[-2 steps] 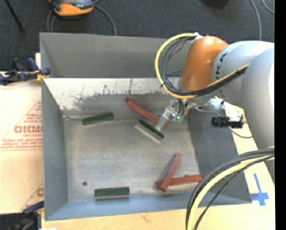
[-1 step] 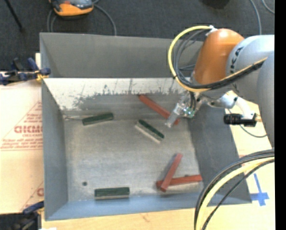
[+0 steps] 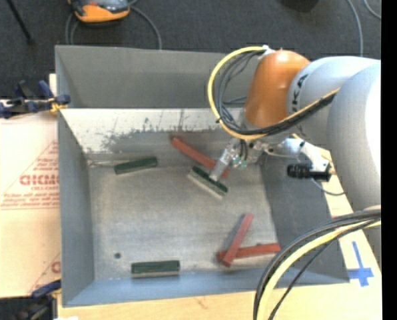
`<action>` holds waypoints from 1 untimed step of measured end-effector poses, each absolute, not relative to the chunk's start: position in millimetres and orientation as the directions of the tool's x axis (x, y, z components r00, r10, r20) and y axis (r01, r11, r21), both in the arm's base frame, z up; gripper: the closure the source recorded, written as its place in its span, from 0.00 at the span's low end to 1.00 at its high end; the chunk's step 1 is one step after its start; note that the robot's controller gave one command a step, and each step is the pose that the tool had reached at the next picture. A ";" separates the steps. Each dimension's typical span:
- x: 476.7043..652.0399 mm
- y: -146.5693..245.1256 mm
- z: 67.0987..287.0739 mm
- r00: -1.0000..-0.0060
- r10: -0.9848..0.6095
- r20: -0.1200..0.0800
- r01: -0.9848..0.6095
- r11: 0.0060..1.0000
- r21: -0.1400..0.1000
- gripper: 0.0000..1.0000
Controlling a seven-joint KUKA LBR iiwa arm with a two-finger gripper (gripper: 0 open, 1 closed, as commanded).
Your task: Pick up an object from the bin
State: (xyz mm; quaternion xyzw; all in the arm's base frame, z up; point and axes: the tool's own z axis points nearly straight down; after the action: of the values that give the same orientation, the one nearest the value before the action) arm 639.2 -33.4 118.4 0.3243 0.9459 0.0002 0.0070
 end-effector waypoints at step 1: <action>654.9 -113.8 79.4 -0.811 0.585 -0.014 0.585 0.811 0.010 1.00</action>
Offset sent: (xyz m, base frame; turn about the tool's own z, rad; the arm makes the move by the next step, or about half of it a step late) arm 0.0000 0.0000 0.0000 0.0000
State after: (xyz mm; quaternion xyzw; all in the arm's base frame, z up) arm 654.9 -113.8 79.4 0.3077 0.9515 0.0028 0.0082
